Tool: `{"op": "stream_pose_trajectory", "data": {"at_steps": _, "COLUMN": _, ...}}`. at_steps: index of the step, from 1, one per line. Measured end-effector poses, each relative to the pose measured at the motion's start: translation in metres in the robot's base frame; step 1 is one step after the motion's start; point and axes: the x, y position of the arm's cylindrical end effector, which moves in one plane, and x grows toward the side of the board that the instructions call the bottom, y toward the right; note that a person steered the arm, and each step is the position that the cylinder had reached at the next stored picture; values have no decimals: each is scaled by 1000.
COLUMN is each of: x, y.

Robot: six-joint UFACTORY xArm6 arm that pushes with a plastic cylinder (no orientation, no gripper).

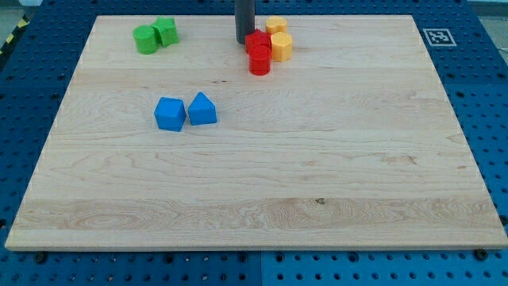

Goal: Place the red blocks vertically at the bottom of the yellow hexagon

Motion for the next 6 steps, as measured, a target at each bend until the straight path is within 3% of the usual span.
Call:
{"op": "stream_pose_trajectory", "data": {"at_steps": 3, "x": 49, "y": 14}}
{"op": "stream_pose_trajectory", "data": {"at_steps": 5, "x": -1, "y": 14}}
{"op": "stream_pose_trajectory", "data": {"at_steps": 6, "x": 31, "y": 21}}
